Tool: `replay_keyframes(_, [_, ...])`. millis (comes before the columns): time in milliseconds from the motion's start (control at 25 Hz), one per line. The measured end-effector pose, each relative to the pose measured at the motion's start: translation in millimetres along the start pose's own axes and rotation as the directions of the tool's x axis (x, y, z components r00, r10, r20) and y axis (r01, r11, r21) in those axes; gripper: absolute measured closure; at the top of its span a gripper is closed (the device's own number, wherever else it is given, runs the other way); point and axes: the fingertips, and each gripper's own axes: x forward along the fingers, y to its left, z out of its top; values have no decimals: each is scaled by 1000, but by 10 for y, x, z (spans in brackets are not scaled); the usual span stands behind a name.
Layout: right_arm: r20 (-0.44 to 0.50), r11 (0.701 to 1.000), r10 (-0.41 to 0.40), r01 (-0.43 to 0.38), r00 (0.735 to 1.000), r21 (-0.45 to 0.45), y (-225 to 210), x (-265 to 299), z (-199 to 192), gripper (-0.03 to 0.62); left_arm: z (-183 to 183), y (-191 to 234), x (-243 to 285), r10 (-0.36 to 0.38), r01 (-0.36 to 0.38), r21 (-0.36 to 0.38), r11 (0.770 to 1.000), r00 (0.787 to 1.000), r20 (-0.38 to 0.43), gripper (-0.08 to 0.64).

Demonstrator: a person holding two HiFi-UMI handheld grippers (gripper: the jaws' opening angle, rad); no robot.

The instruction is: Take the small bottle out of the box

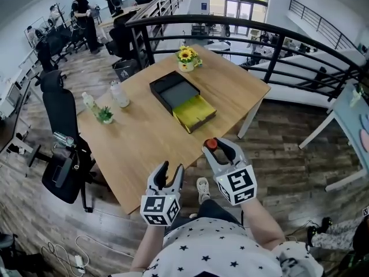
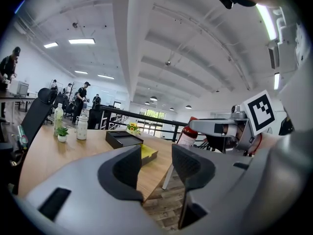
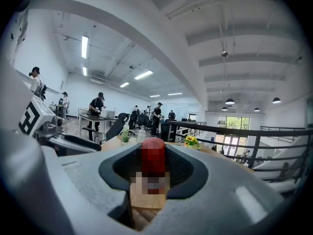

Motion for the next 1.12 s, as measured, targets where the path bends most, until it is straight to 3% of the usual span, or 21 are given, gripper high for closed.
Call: replay_keyframes(1120, [9,1000,-6,6,1000,-11,44,-89,-7,451,-7,-12,-16,-6,6,9,1000,1000,-2,371])
